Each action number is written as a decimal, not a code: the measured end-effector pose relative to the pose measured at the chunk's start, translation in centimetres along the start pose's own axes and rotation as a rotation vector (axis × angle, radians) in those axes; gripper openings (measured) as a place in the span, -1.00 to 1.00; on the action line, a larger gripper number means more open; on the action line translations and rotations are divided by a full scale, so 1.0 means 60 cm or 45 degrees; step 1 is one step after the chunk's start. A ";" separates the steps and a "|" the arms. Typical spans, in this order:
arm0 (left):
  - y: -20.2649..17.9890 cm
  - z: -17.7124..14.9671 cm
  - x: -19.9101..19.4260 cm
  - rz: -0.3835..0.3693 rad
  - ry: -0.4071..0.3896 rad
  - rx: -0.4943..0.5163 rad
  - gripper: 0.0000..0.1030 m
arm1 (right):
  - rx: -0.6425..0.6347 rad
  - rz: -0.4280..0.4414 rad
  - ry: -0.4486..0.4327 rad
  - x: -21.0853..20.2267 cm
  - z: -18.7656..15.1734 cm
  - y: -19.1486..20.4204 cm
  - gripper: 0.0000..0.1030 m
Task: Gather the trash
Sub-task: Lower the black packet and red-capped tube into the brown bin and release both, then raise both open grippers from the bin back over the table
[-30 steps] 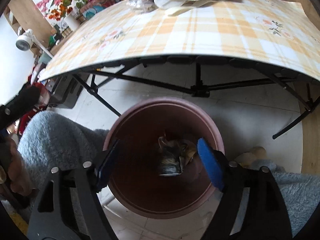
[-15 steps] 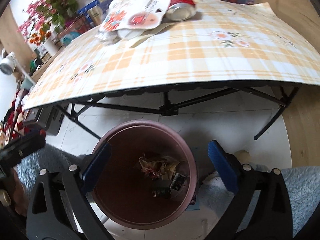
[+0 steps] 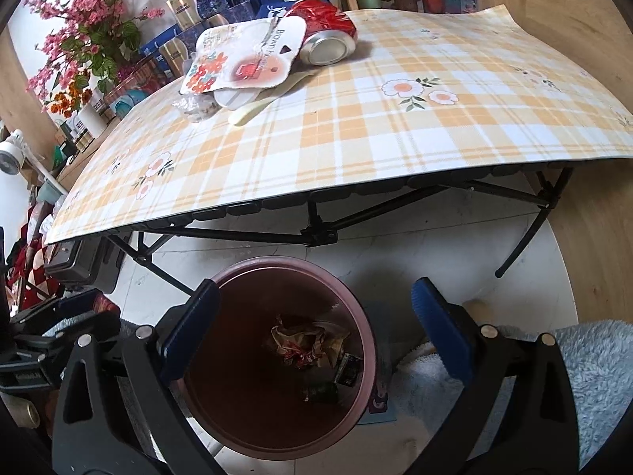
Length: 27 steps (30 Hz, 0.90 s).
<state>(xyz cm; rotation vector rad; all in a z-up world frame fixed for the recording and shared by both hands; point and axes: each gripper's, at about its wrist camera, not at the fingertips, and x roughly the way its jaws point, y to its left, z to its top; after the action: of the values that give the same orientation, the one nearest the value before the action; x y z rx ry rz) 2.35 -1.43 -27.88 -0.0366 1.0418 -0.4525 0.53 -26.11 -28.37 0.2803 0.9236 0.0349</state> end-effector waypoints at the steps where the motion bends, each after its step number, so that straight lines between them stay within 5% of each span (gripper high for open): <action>1: 0.000 0.001 0.000 0.003 0.000 0.000 0.59 | 0.001 -0.001 0.001 0.001 0.000 0.000 0.87; 5: 0.005 0.002 -0.004 0.014 -0.015 -0.024 0.76 | -0.014 0.010 0.008 0.001 0.000 0.004 0.87; 17: 0.018 0.012 -0.028 0.034 -0.103 -0.088 0.77 | -0.043 -0.004 0.010 0.000 0.003 0.013 0.89; 27: 0.040 0.054 -0.076 0.084 -0.262 -0.125 0.79 | -0.131 -0.038 -0.055 -0.041 0.069 0.025 0.89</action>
<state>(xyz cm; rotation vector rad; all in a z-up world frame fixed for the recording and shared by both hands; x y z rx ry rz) 3.99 1.89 -23.05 -0.1332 0.8594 -0.3296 2.44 -25.98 -23.70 0.1714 0.8800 0.0483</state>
